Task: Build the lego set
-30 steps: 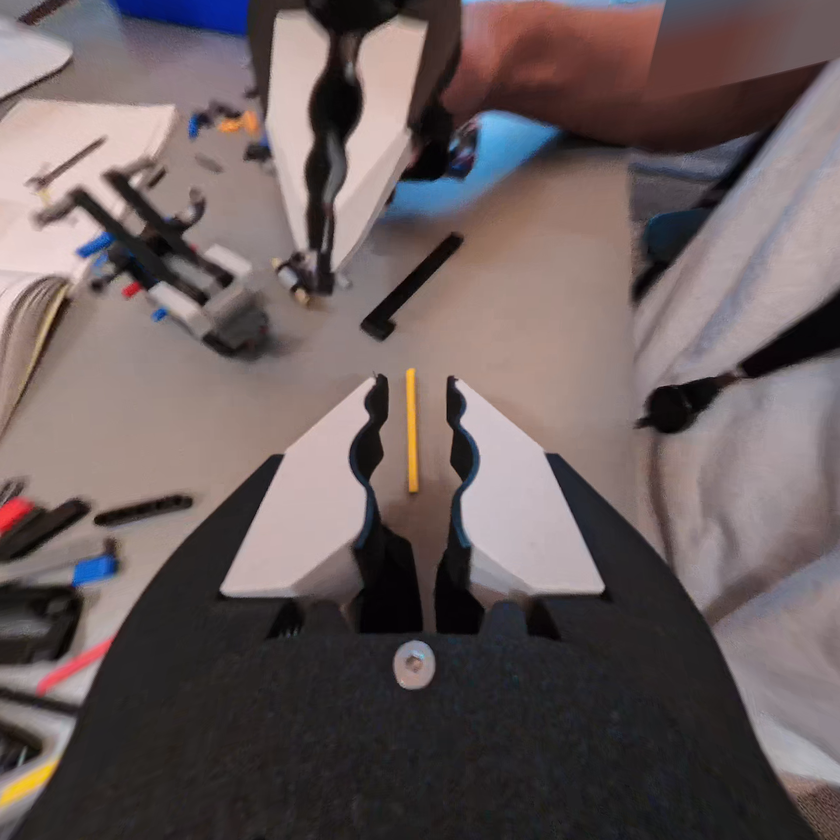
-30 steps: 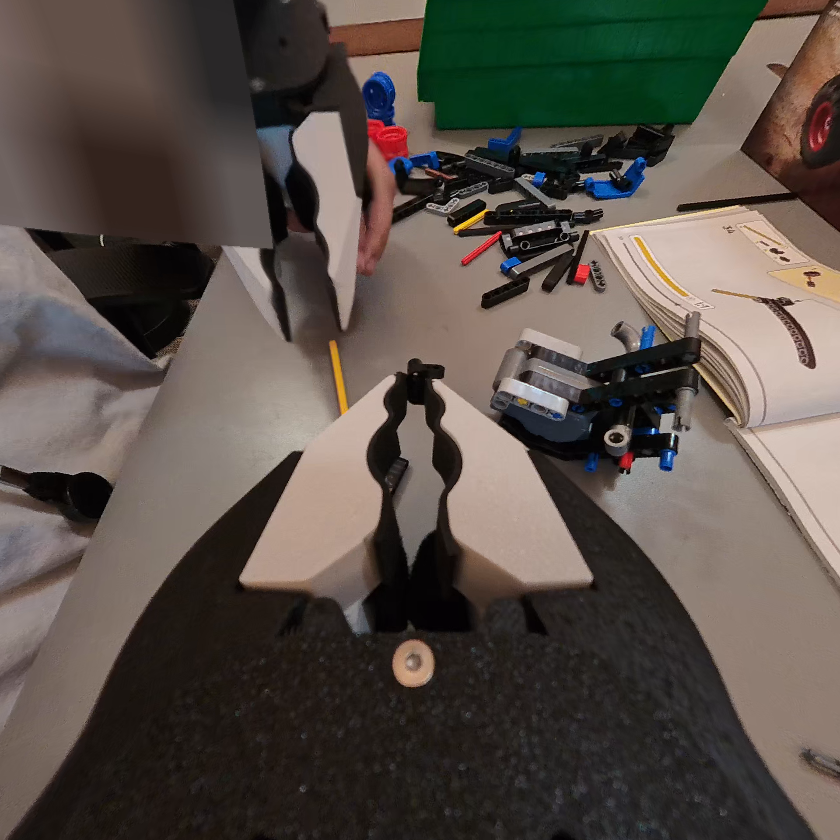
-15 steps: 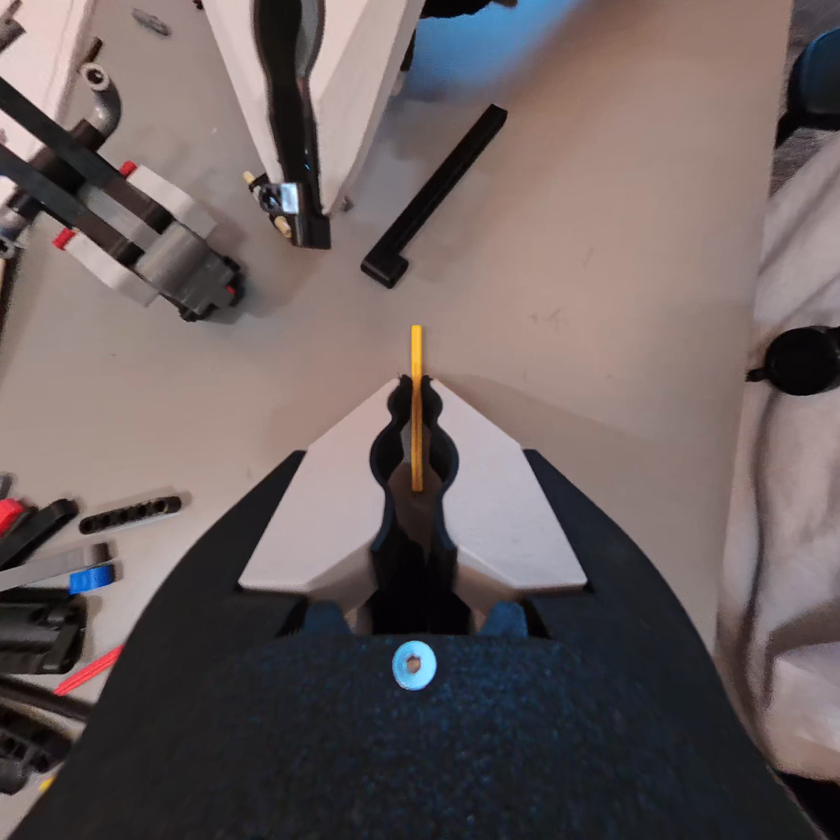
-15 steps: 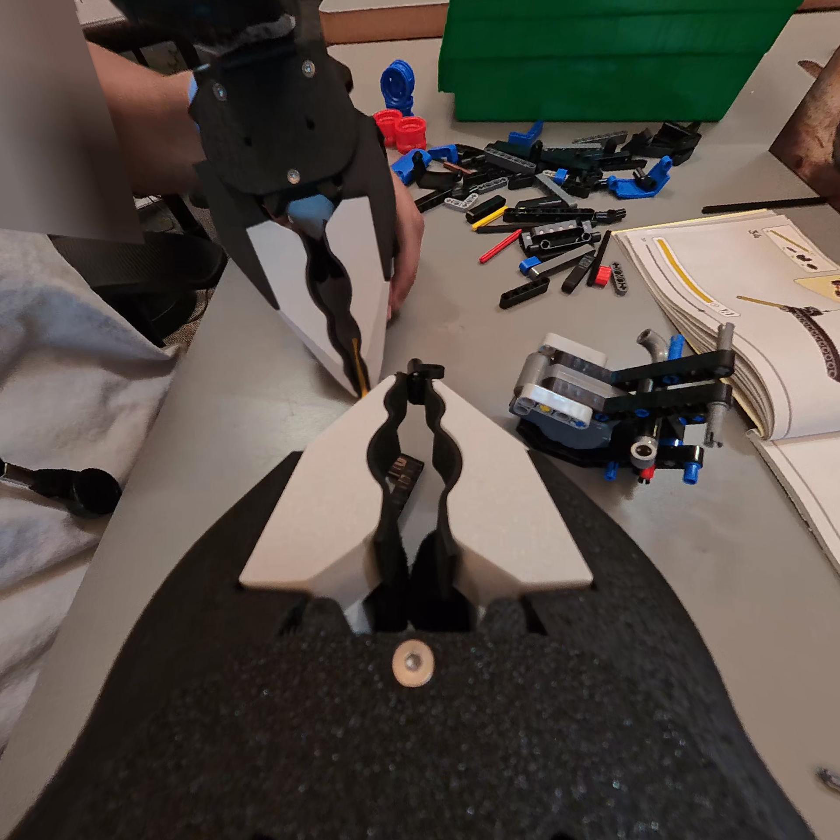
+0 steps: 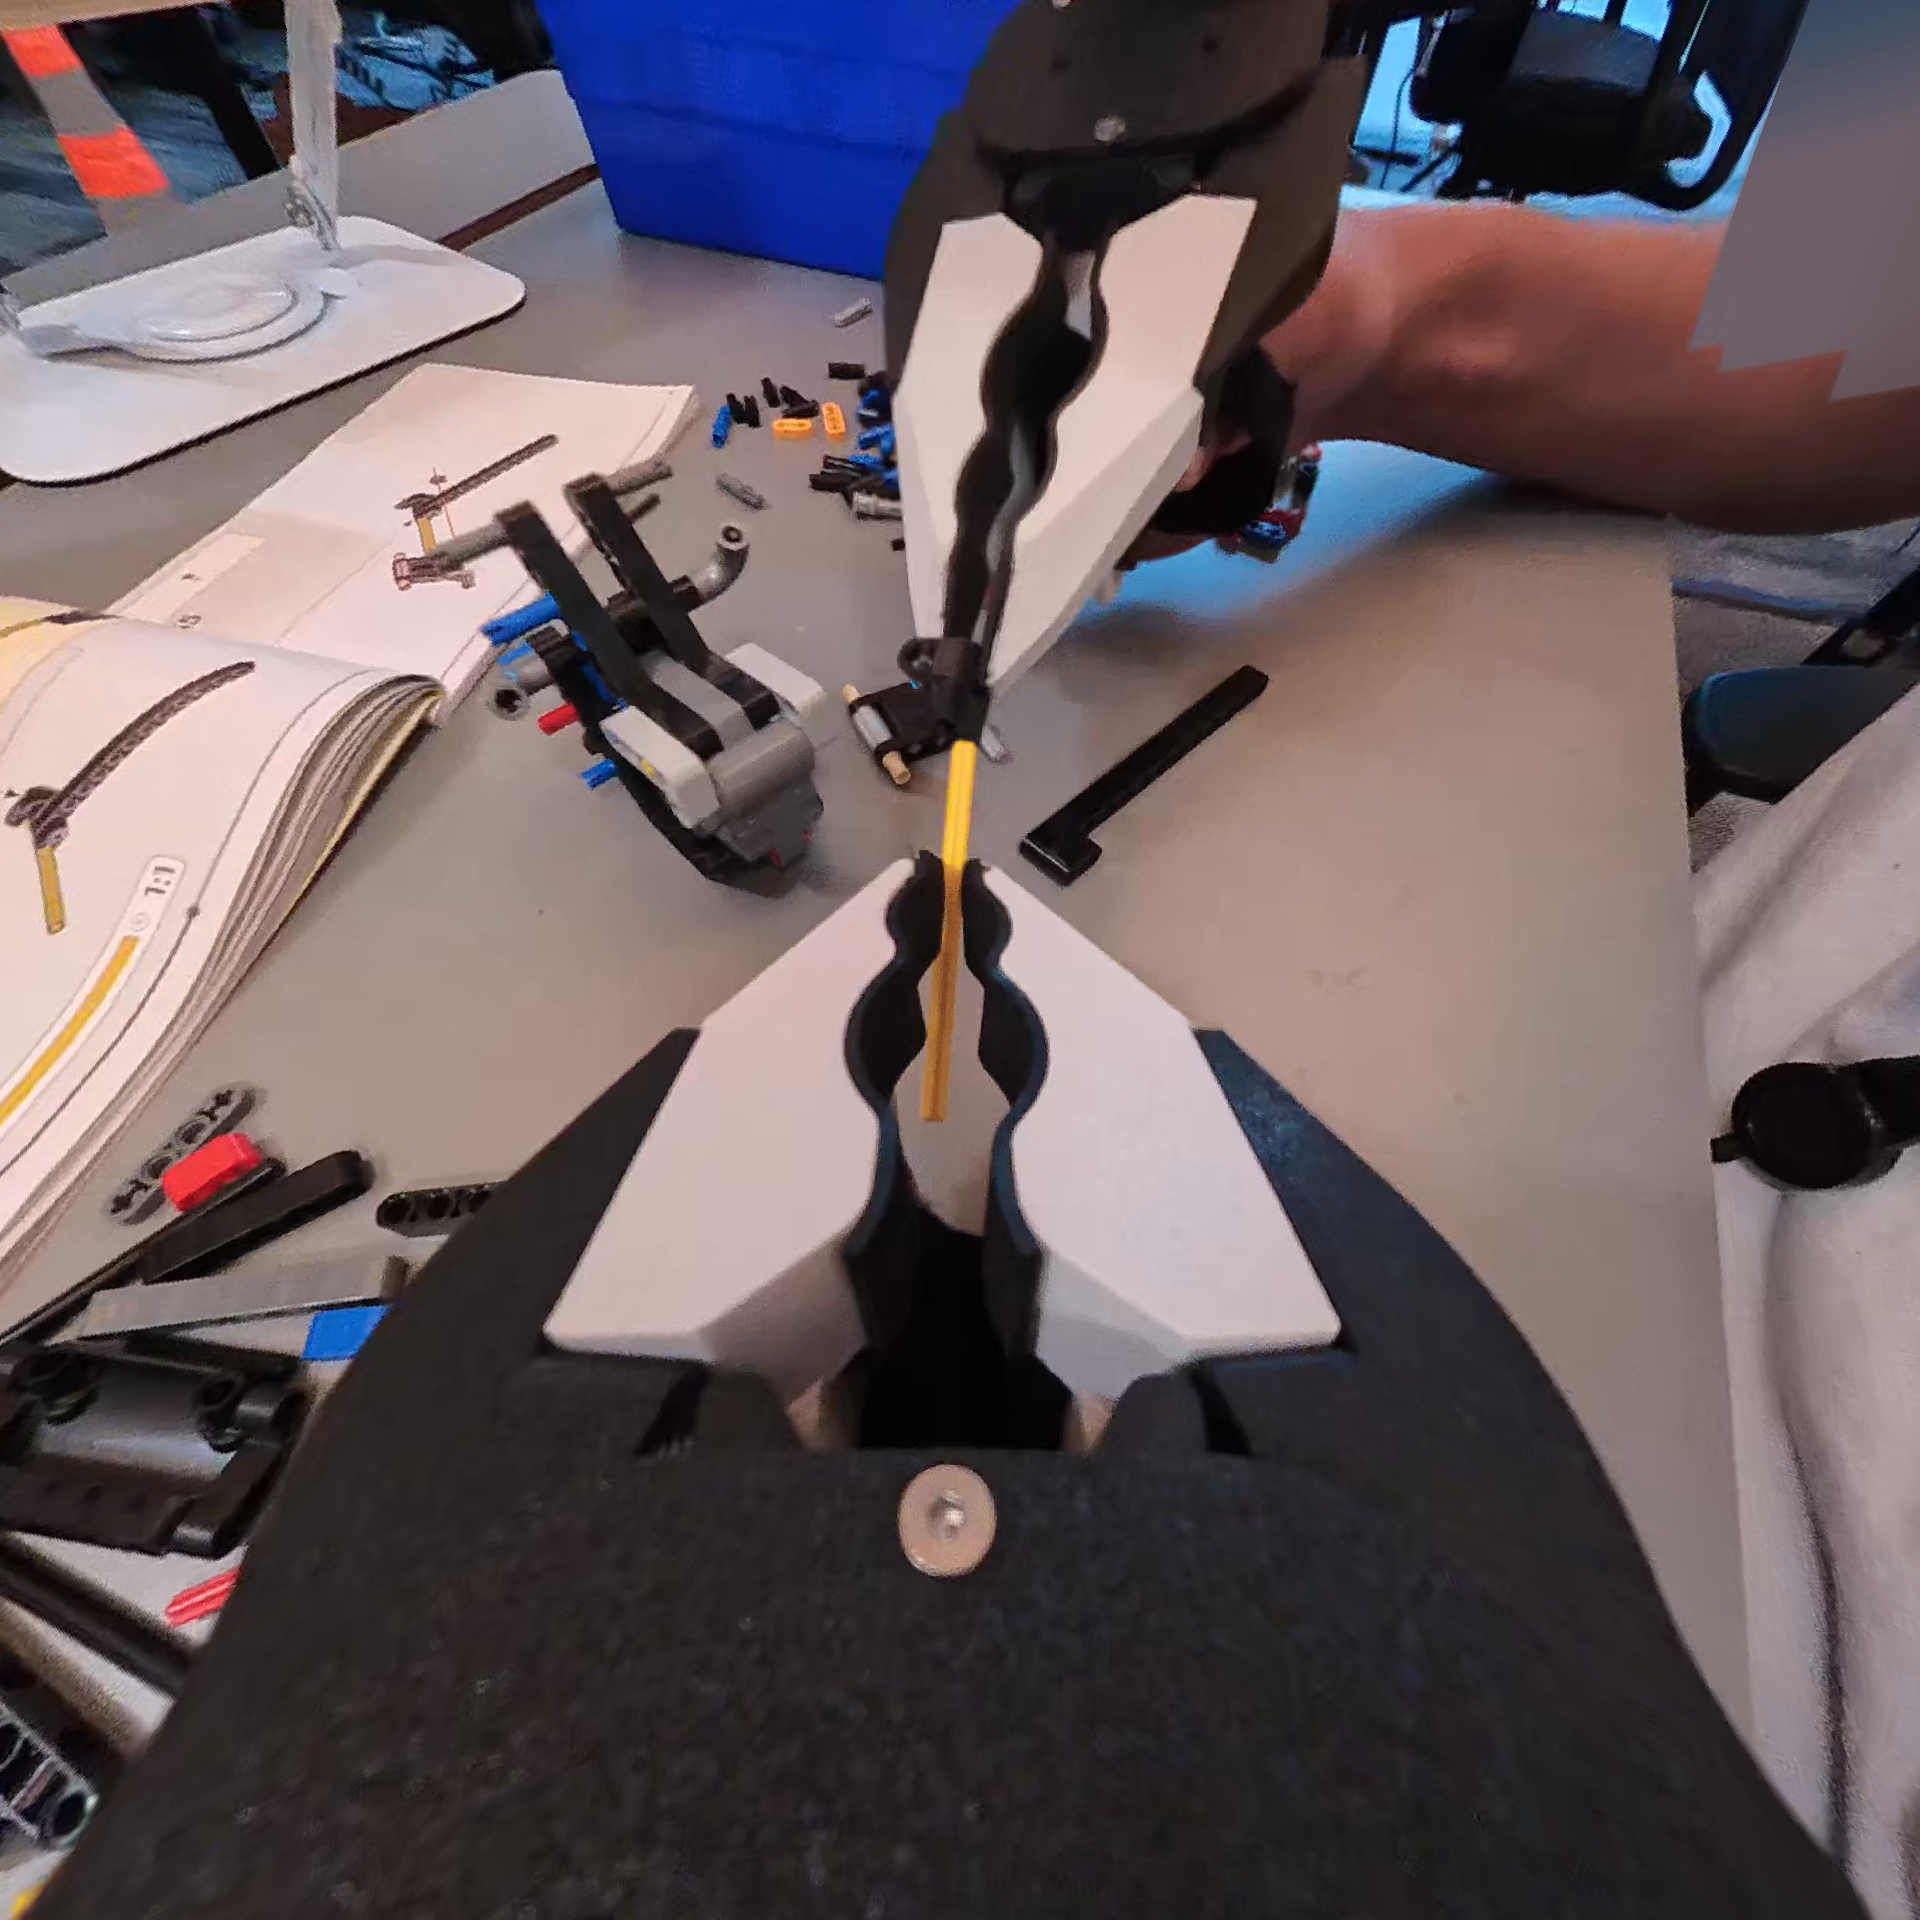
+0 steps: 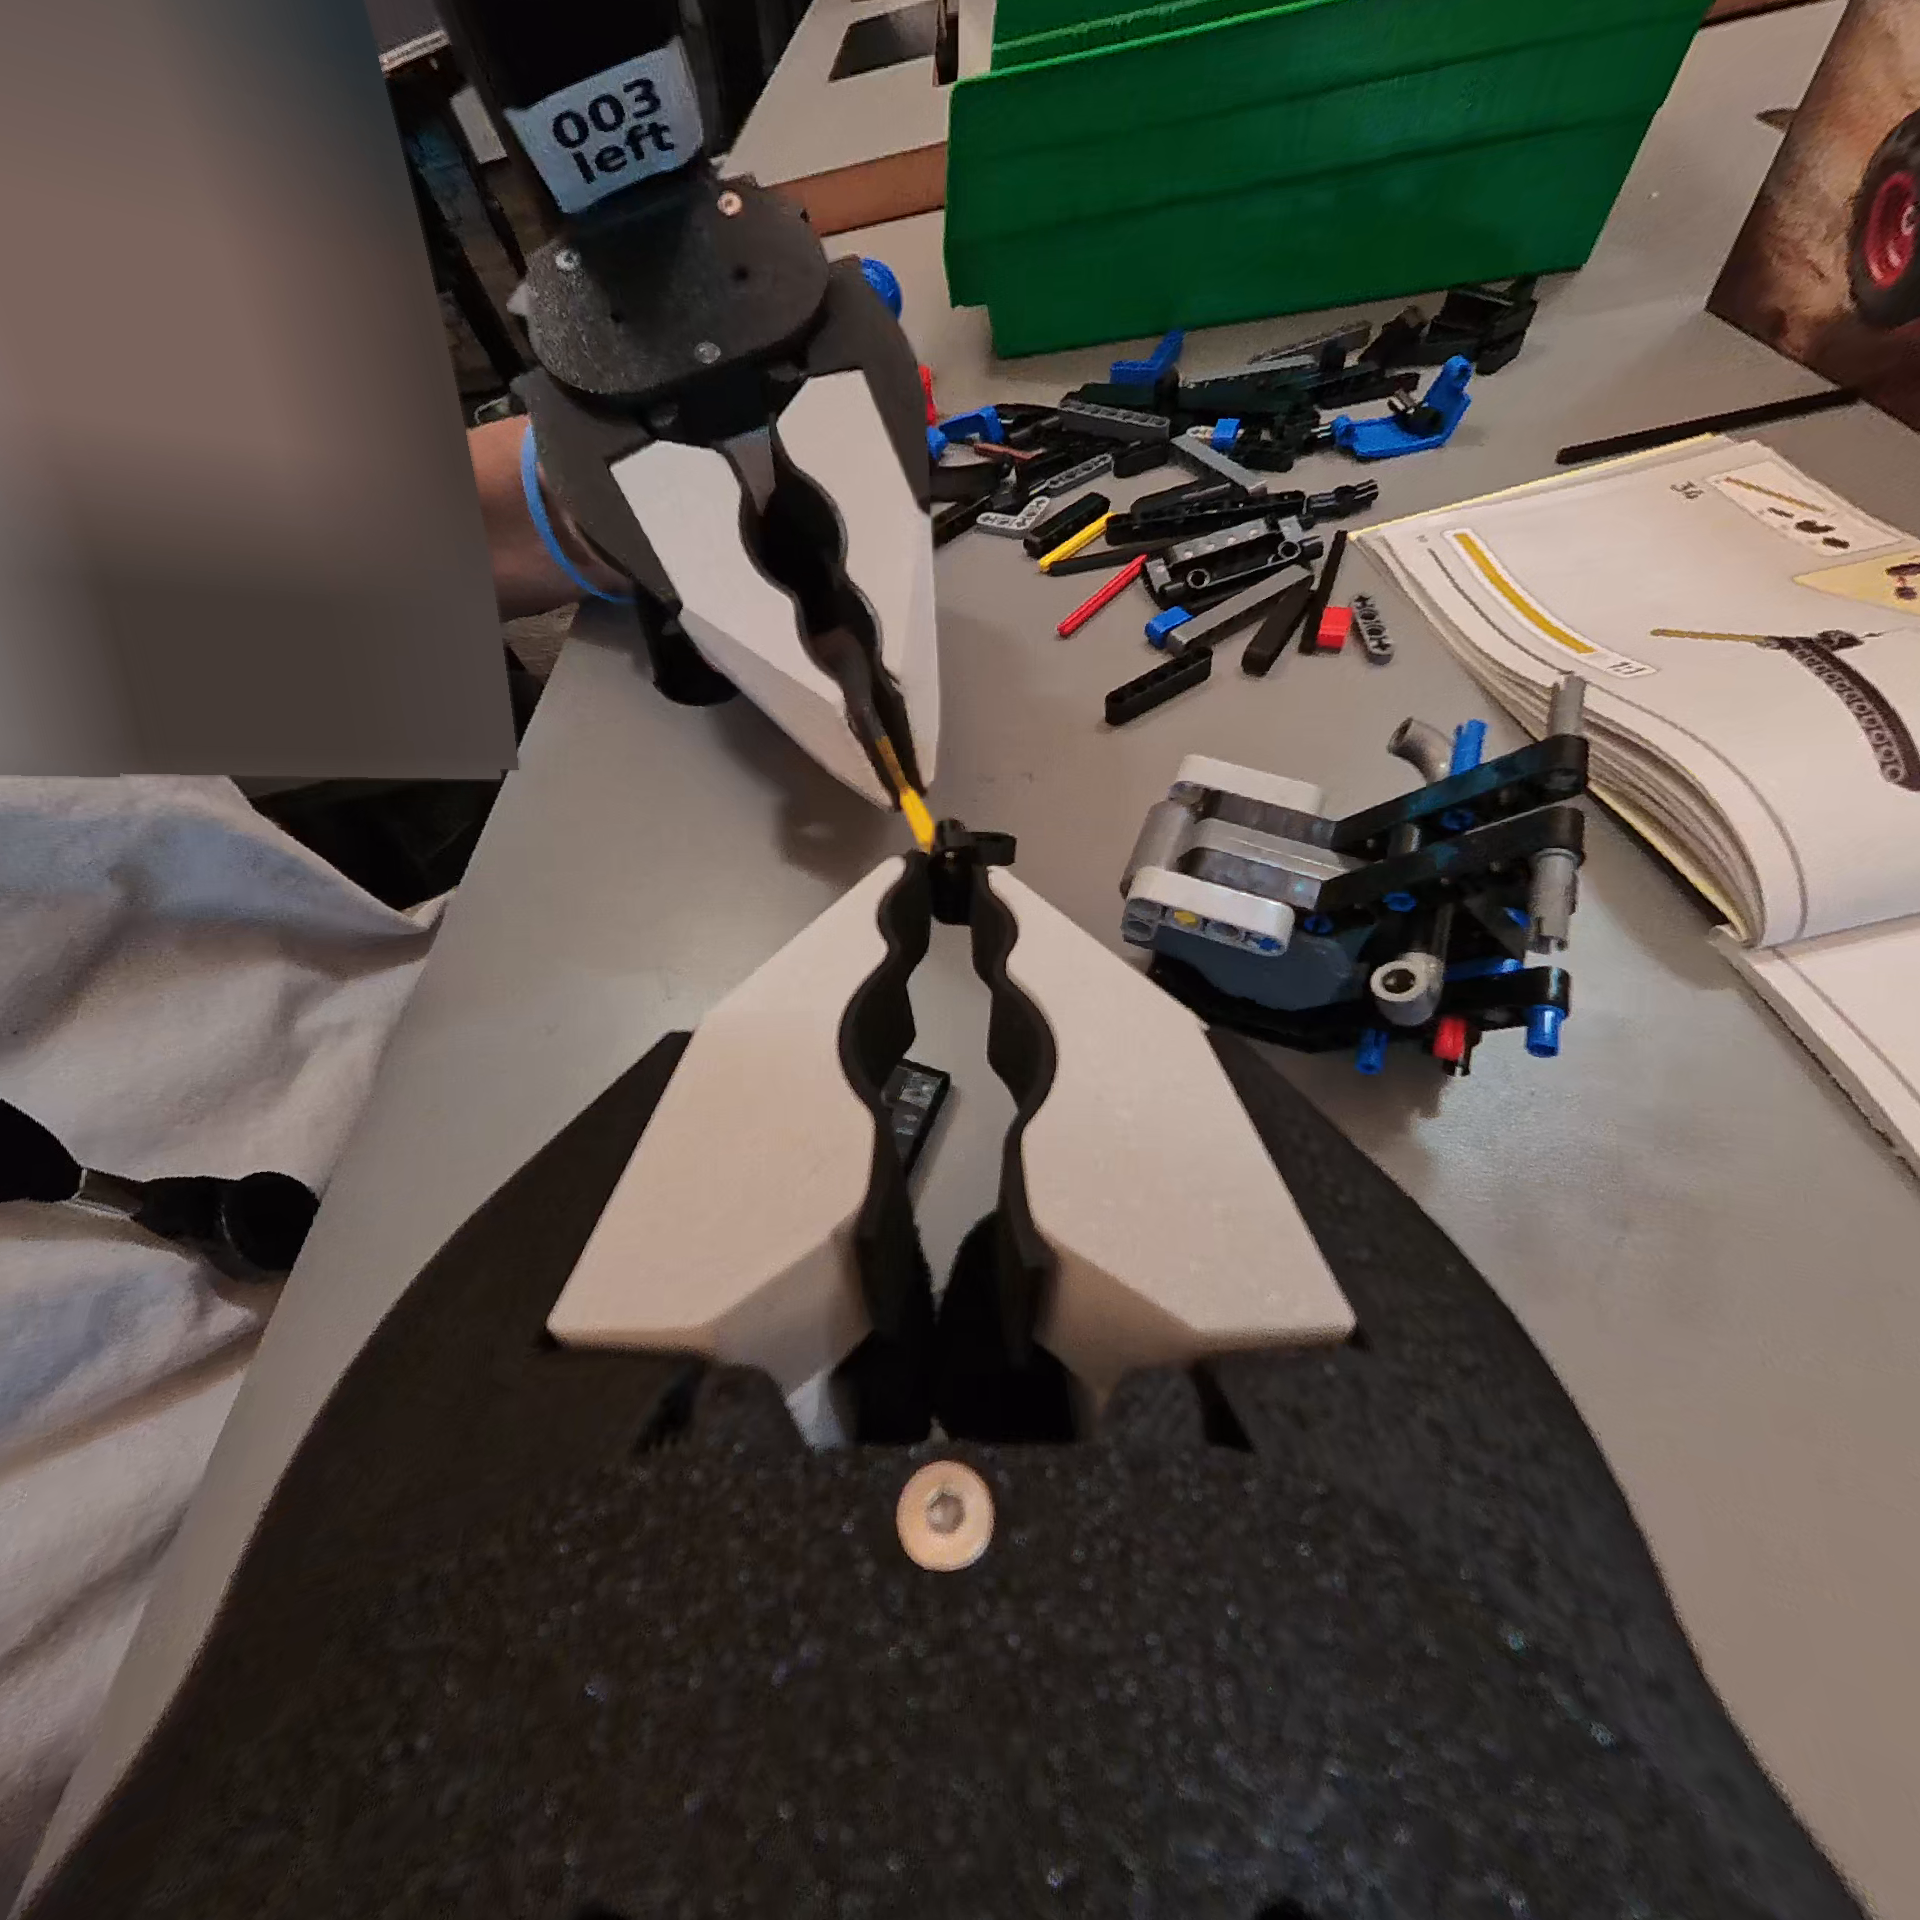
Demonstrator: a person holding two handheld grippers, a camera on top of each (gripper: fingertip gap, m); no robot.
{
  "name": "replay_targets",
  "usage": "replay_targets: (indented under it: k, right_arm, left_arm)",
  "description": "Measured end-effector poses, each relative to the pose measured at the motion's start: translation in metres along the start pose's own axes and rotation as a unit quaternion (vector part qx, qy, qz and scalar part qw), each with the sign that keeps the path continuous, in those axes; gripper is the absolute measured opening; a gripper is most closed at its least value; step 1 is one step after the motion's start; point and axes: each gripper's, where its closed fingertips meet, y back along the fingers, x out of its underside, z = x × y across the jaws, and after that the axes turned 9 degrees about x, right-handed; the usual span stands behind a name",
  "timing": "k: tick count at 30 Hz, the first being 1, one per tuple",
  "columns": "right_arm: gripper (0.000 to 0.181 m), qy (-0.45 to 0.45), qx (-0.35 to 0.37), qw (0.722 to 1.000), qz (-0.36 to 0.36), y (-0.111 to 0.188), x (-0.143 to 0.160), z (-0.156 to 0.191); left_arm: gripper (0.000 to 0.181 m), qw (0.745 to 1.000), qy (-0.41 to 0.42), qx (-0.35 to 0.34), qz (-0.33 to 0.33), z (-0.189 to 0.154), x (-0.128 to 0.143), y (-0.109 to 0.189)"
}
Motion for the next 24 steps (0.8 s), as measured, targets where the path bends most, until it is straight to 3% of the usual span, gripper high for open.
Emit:
replay_targets:
  k: [24]
  right_arm:
    - [0.007, -0.008, -0.03, 0.999, 0.015, -0.0002, 0.0054, 0.0083]
  left_arm:
    - [0.001, 1.0, -0.014, 0.008, 0.006, -0.0022, 0.0013, -0.0004]
